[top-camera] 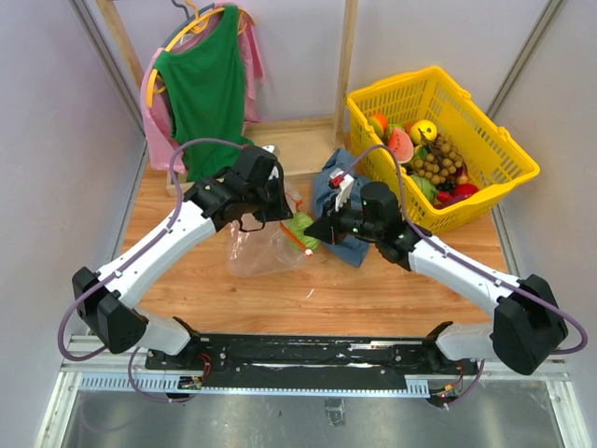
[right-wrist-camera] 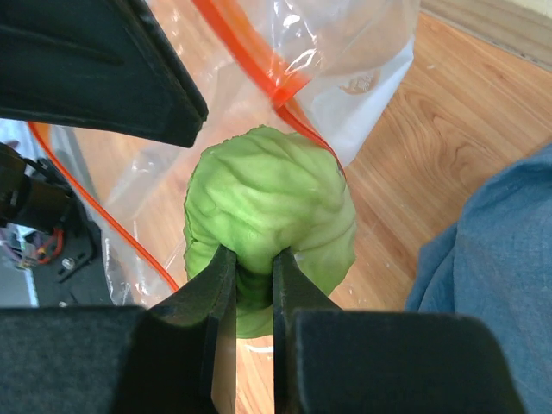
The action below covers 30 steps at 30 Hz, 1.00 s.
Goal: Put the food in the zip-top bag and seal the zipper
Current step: Place the fake vegetable in the zipper food storage bag.
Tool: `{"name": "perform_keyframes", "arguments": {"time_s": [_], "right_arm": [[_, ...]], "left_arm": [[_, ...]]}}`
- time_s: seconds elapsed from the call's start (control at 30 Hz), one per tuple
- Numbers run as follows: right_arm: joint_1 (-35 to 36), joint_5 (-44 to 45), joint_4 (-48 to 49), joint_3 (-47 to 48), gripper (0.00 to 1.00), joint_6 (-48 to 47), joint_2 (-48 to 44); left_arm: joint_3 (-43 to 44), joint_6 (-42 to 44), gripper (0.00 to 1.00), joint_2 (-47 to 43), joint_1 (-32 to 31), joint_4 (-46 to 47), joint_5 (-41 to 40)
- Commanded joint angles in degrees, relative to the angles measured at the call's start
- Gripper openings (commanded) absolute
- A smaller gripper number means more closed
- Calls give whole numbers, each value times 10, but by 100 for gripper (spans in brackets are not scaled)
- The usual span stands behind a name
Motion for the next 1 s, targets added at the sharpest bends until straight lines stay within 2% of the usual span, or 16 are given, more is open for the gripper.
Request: {"name": "perform_keyframes", "arguments": {"time_s": [0.0,0.1,0.33,0.47,0.57,0.7,0.83,0.97], "right_arm": [[28,63,-66,17,1,-86,1],[29,43,-59,17,1,-92,-6],[29,-97,63,-18,1,-39,-35],[29,-159,78,-27,1,-61,-39],[29,-179,98,-35,1,-63,-38],[30,-154,139,-48,1,-50,-44],[28,-70,129,-44,1,-40,-37],[8,-25,142,-44,1,18,-21]], "left_arm": [[12,2,0,-15,-5,51,54],[6,2,0,-13,-6,57,57],[-11,4,0,15,-6,46,31],[-4,8,0,23,-5,45,18],[7,13,0,34,-6,48,39],[-1,19,0,37,-7,65,85],[-10,21,0,29,-21,77,103],[-20,19,0,15,-31,82,109]]}}
